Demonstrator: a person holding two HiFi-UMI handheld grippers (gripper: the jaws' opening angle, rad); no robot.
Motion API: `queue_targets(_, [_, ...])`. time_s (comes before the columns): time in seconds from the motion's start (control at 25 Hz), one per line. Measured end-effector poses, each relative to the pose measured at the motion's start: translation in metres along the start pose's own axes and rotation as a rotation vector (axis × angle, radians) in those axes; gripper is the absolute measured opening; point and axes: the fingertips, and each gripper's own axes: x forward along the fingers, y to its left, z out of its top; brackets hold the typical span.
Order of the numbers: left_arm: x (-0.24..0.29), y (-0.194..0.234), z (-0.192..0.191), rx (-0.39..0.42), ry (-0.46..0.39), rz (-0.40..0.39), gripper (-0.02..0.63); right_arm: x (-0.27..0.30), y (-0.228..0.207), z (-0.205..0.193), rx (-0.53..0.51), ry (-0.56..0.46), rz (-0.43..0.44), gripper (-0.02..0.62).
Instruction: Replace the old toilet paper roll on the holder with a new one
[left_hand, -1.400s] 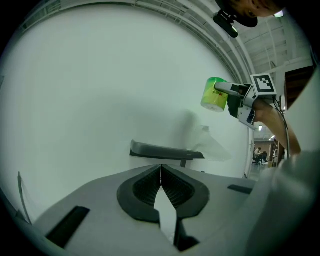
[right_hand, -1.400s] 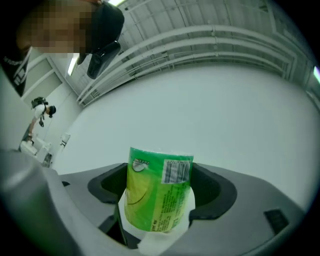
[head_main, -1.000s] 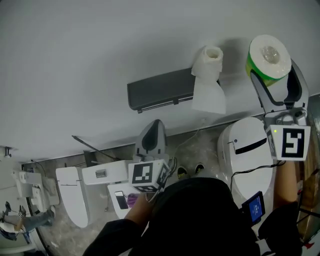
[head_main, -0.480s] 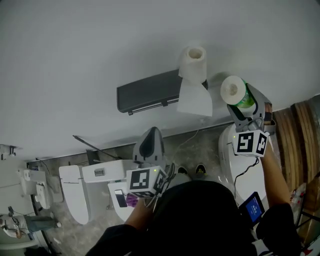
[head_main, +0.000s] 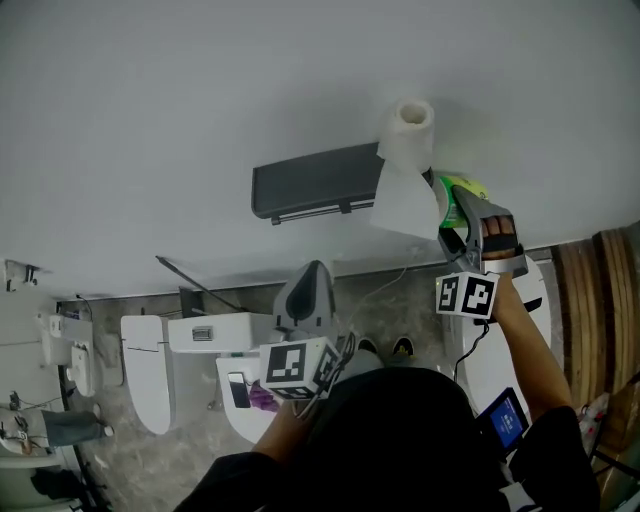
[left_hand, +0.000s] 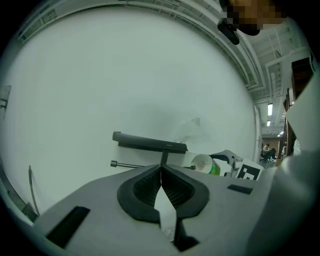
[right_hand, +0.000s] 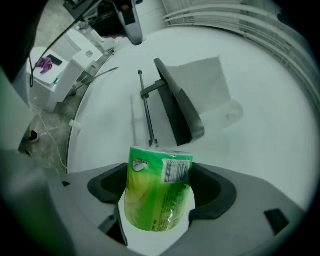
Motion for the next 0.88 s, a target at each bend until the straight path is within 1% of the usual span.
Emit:
queue_targets(0.24, [-0.005, 0.008, 0.0, -0.009, -0.003, 0.028, 0.023, 0.01, 0.008, 0.006, -0.121, 0.044, -0.008, 0.385])
queue_targets(0.36, [-0.005, 0.005, 0.003, -0.002, -0.01, 0.028, 0.023, 0.013, 0.011, 0.013, -0.146, 0.048, -0.018, 0.385])
queue_targets(0.52, [-0.005, 0.004, 0.007, 0.001, -0.019, 0.034, 0.023, 0.016, 0.016, 0.03, -0.186, 0.025, -0.031, 0.385])
queue_targets(0.76, [-0.008, 0.003, 0.007, 0.002, -0.023, 0.039, 0.023, 0.019, 0.027, 0.063, -0.216, -0.023, -0.025, 0.385])
queue_targets(0.88, [-0.008, 0.003, 0.005, -0.006, -0.016, 0.043, 0.023, 0.021, 0.031, 0.081, -0.265, -0.051, -0.034, 0.385])
